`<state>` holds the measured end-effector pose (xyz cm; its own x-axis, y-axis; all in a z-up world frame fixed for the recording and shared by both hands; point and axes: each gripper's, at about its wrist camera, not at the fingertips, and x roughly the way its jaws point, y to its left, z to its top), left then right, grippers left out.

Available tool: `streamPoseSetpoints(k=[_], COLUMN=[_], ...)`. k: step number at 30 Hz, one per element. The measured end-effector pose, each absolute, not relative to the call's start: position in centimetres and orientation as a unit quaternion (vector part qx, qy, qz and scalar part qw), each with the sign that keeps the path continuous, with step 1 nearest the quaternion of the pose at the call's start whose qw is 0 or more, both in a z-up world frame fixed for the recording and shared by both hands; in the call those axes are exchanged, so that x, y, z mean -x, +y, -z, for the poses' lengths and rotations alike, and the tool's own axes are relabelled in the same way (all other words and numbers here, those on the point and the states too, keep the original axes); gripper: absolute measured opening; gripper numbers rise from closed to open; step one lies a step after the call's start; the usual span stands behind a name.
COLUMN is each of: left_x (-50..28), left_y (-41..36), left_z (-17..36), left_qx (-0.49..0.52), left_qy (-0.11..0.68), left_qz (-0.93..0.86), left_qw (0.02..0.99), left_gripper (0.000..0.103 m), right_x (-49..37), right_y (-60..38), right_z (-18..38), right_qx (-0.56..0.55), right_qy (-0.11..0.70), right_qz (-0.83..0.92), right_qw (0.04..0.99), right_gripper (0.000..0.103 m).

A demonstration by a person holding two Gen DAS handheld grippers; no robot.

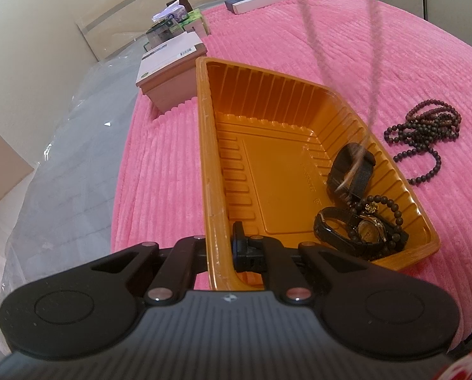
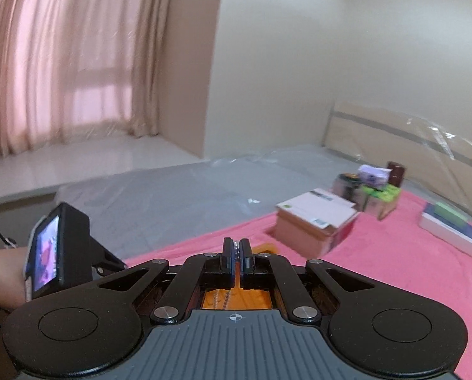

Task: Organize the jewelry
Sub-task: 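Lower the pearl strand into the orange tray and open the right gripper, then grasp the long dark bead strand with the right gripper and lift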

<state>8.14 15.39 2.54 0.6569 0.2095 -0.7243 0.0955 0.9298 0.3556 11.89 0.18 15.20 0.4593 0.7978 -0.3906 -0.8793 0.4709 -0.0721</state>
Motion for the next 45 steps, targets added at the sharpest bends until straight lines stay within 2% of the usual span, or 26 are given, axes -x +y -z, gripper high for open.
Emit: streamPoseSetpoints(k=[25,35,38,40,42,45], left_x=[-8.1,-8.1,-8.1,-8.1,-8.1,-8.1], left_y=[15.6,15.7,15.6,15.6,15.6,15.6], left_z=[-2.5,-2.4,-2.4,-2.4,-2.5,-2.5], left_qx=[-0.181,-0.181,-0.181,-0.182,-0.183,-0.182], left_qy=[0.412,0.412,0.412,0.412,0.412,0.412], left_qz=[-0.032,-0.034,-0.035,-0.035,-0.034,-0.035], left_qw=[0.892,0.892,0.892,0.892,0.892,0.892], left_gripper=[0.003,0.003,0.003,0.003,0.003,0.003], right_x=[-17.8,-18.3,-18.3,-18.2,-18.2,-18.1], right_y=[2.7,-2.8,-6.5,-9.3,-12.4,-16.6], right_z=[-8.0,-7.9,-7.3,-6.6,-5.5,-3.3], right_qx=[0.139,0.105,0.077,0.057,0.031,0.009], right_qy=[0.241,0.233,0.245,0.255,0.270,0.303], right_qz=[-0.474,-0.427,-0.400,-0.374,-0.350,-0.307], right_qw=[0.836,0.868,0.880,0.890,0.897,0.902], right_gripper=[0.003,0.004,0.016,0.041,0.048,0.048])
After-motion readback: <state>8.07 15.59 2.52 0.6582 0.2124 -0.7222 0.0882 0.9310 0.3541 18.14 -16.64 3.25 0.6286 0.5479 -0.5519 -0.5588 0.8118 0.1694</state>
